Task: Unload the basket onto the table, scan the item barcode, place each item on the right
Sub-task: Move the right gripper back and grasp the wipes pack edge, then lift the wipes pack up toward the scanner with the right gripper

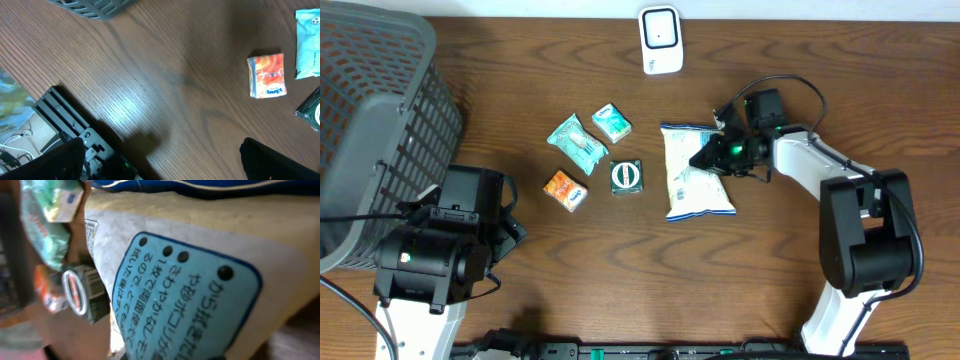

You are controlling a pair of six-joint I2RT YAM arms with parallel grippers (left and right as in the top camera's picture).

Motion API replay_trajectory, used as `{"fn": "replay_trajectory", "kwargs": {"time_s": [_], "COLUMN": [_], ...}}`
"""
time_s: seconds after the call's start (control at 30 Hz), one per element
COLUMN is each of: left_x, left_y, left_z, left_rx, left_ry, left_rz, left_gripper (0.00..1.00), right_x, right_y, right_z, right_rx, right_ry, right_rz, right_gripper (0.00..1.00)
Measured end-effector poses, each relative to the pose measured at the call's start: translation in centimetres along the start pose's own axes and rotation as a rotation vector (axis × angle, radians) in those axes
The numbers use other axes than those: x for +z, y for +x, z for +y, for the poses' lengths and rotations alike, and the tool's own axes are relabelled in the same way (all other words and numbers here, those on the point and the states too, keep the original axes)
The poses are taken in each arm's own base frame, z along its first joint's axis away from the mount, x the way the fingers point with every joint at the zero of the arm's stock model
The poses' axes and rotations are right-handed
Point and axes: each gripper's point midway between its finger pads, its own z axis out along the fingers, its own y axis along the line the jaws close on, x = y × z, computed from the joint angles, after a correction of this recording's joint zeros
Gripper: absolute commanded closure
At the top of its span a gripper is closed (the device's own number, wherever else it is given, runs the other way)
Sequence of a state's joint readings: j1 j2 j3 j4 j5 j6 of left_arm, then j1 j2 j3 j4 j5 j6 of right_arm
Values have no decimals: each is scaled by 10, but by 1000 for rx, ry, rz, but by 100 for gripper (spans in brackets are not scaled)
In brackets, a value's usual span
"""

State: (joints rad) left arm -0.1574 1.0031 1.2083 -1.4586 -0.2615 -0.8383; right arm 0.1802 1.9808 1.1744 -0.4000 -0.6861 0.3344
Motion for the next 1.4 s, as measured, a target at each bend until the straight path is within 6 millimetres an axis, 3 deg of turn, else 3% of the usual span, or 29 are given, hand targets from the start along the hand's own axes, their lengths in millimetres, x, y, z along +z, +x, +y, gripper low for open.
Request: {"fn": "replay_trajectory", "kwargs": {"time_s": [0.13,0.23,0.33,0.43,0.53,0.6,1.03,1.17,1.3,1.4], "left_x": [0,0,0,0,0,0,0,0,0,0], "left_y": [0,0,0,0,0,0,0,0,0,0], "left_z": [0,0,0,0,0,0,0,0,0,0], "left_rx": [0,0,0,0,0,0,0,0,0,0], "left_ry": [0,0,0,0,0,0,0,0,0,0], "left_rz": [0,0,0,0,0,0,0,0,0,0], "left_gripper": [2,2,2,2,3,2,2,2,2,3], "right_x": [-13,-42,-95,-156,-199,-210,-188,-163,-140,-135], "right_y": [-4,-25,-54,-65,-59,-54,-47,-46,-51,-60], "right_z": [17,55,119,181,221,232,227,189,129,88], "right_rx": [-14,-125,-324,-492,-570,-568,-440,-316,-252,-304], "right_ry": [-67,-141,-239,-330,-404,-437,-438,-244,127,447], "right_rz": [-11,-109,-293,-464,-554,-565,-479,-456,-489,-538], "right_gripper": [99,99,99,99,99,99,99,99,99,99]}}
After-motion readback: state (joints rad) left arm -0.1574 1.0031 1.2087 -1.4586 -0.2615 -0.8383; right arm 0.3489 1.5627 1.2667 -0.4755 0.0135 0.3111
